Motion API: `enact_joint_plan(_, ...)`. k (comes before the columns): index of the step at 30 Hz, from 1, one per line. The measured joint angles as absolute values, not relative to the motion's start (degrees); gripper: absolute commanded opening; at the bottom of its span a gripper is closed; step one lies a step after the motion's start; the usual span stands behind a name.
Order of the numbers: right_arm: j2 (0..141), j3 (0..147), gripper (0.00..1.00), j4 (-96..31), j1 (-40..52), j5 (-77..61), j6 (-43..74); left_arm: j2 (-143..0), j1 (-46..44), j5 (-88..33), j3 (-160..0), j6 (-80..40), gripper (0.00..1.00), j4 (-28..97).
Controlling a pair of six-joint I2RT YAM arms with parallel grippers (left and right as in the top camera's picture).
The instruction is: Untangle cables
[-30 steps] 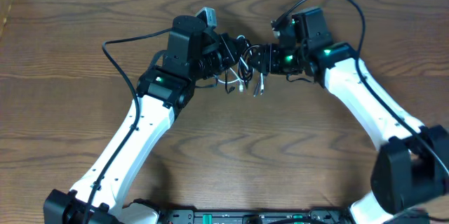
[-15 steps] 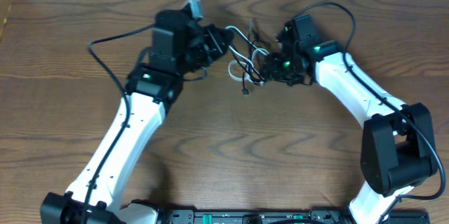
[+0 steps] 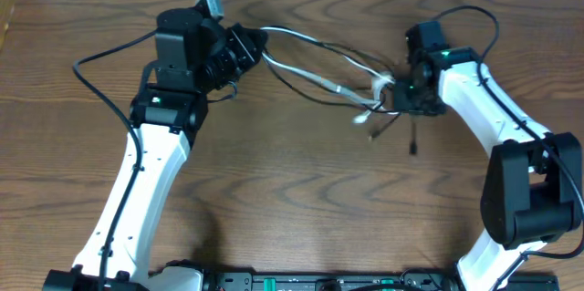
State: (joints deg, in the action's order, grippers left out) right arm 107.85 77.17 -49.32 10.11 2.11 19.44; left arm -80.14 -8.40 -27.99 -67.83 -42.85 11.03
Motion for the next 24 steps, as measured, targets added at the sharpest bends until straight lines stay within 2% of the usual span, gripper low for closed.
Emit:
enact_joint_plan(7, 108.18, 77.17, 0.41, -50.06, 5.26, 5.74, 17.04, -79.85, -4.69, -27.53, -67.85, -39.79, 0.07, 13.61)
enact_joint_plan(10, 108.18, 77.17, 0.46, -49.89, 3.79, 6.11, 15.46, -79.81, -4.14, -27.27, -67.85, -38.72, 0.07, 15.38)
enact_joint_plan(11, 108.18, 77.17, 0.53, -49.71, 3.49, 5.91, 14.52, -79.81, -4.25, -27.35, -67.85, -38.22, 0.08, 15.75)
enact_joint_plan(14, 108.18, 77.17, 0.58, -49.06, 3.38, 3.49, 11.42, -79.81, -5.45, -27.9, -67.85, -36.4, 0.07, 16.47)
enact_joint_plan(24, 104.92, 85.41, 0.65, -48.16, 3.4, -22.96, 1.13, -79.81, -14.52, -28.62, -67.85, -34.22, 0.07, 12.36)
